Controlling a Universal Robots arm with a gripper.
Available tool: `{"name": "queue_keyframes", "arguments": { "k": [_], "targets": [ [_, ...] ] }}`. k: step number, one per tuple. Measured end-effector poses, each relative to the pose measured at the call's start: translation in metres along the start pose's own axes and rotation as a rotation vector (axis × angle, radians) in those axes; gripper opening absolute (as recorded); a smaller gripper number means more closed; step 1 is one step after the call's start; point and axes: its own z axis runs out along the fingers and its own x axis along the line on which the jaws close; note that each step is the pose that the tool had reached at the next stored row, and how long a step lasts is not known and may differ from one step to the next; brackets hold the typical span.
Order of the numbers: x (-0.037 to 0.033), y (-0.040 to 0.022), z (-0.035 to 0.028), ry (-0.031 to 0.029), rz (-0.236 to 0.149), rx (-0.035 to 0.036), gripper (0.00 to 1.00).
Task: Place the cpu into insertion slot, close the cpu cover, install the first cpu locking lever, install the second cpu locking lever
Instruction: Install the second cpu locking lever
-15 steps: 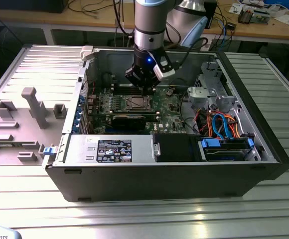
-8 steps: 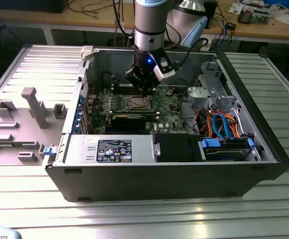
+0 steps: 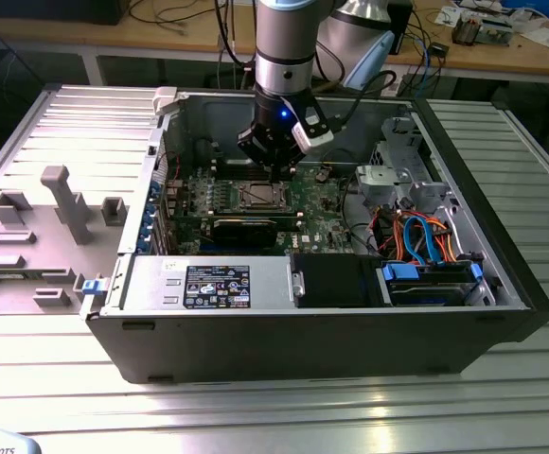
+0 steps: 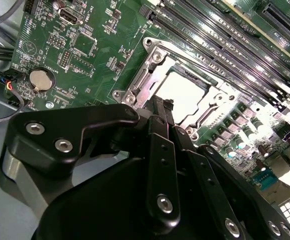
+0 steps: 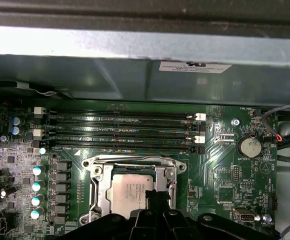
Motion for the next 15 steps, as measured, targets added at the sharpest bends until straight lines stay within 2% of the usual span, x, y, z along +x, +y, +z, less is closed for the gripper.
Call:
{"name": "queue_keyframes", "arguments": {
  "k": [15],
  "targets": [
    [0.0003, -0.0078, -0.0002, 0.0000, 0.000, 0.0001, 0.11]
  ]
}}
